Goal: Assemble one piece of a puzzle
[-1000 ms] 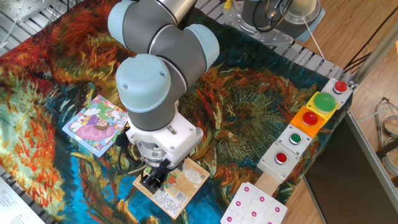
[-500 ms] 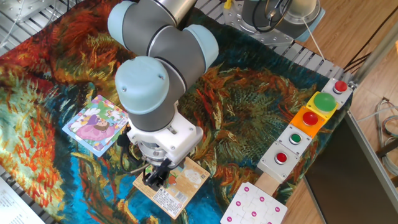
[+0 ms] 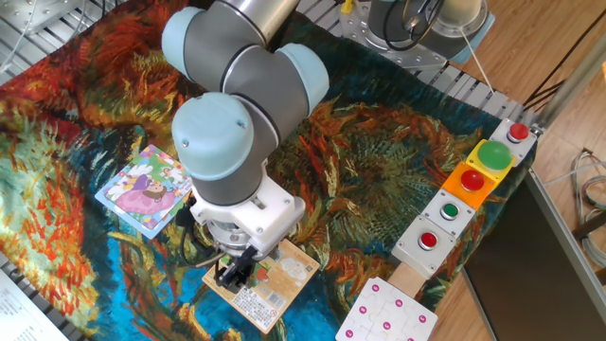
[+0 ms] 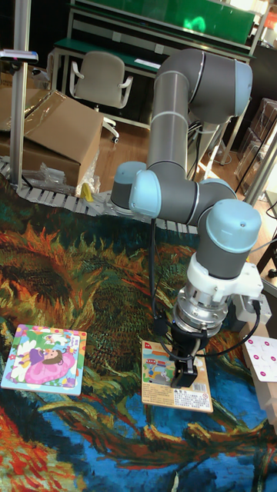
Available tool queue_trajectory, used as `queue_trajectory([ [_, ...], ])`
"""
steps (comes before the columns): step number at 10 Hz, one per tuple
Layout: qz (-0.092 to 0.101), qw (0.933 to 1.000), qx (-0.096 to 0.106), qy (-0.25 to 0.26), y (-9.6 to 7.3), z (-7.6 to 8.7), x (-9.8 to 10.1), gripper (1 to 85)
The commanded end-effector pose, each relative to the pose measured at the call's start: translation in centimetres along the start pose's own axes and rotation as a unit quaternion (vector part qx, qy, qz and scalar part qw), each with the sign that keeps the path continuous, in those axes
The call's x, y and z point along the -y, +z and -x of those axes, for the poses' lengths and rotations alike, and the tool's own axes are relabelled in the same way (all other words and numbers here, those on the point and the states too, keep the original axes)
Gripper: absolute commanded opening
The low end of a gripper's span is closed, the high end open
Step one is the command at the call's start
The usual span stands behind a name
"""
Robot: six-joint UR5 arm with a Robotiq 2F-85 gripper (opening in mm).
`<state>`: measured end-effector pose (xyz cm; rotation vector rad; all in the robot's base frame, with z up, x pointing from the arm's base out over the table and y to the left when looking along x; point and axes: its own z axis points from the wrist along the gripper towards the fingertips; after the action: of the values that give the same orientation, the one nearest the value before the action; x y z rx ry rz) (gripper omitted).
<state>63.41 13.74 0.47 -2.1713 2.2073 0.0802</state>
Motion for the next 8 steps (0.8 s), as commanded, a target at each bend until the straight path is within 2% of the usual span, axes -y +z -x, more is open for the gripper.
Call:
queue_trajectory([
  [1, 0.002, 1.0, 0.005, 0.005, 0.1, -0.05, 0.08, 58.7],
  [3, 0.0, 1.0, 0.0, 0.003, 0.11, -0.33, 0.21, 58.3],
  [6, 0.005, 1.0, 0.004, 0.0, 0.1, -0.1, -0.08, 58.3],
  [8, 0.002, 1.0, 0.0, -0.002, 0.1, -0.69, -0.12, 58.3],
])
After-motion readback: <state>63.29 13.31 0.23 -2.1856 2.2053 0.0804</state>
